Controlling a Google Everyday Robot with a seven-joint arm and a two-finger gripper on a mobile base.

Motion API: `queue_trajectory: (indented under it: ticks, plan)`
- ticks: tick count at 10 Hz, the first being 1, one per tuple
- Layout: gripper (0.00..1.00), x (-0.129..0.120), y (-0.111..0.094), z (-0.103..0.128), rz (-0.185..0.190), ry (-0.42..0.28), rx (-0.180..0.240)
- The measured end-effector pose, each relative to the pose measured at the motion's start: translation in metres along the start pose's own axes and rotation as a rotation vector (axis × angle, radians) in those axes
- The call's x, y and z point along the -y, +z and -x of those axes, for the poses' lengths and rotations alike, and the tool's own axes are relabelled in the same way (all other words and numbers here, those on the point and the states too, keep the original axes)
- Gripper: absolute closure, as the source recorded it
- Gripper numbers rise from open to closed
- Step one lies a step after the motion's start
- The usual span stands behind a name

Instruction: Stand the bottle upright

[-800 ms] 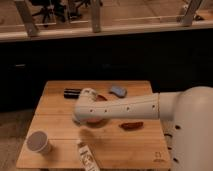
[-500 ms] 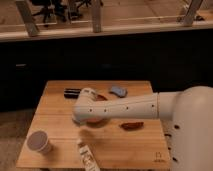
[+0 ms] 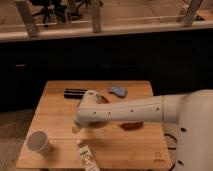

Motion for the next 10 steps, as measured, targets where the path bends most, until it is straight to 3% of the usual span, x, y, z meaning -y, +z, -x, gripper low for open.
queue_trajectory:
  ticks: [4,7,10]
  plan:
    - [0.2,-0.007,-0.008,0.001,-0.014,0.04,0.043]
    - [0.2,-0.019,-0.02,0.0,-0.076,0.088,0.065]
    - [0.2,-0.03,-0.025,-0.005,-0.138,0.175,0.046]
